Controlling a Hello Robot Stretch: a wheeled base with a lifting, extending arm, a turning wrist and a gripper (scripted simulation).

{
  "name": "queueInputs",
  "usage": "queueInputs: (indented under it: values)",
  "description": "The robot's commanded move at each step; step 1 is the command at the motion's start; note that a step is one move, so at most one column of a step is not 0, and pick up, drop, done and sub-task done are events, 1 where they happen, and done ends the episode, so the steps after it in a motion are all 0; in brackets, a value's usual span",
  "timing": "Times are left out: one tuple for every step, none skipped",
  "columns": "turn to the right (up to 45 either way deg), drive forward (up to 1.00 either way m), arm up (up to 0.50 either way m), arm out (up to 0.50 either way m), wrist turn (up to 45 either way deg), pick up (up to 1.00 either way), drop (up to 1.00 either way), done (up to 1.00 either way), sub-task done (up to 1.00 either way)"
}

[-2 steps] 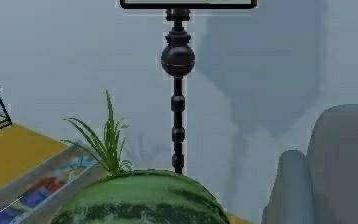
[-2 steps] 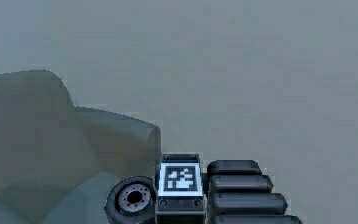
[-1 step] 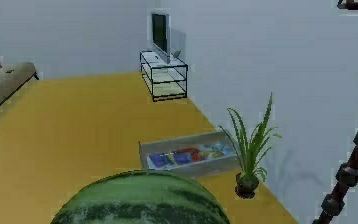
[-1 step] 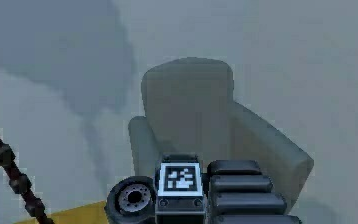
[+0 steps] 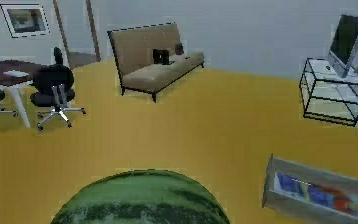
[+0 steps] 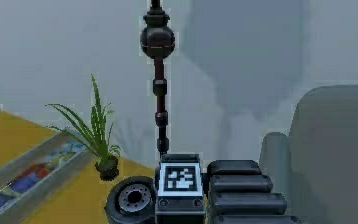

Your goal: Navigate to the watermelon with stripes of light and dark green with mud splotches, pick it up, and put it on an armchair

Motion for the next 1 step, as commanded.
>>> queueInputs:
  values:
    - [45.0, 0.0, 0.0, 0.0, 0.0, 0.0, 0.0, 0.0, 0.0]
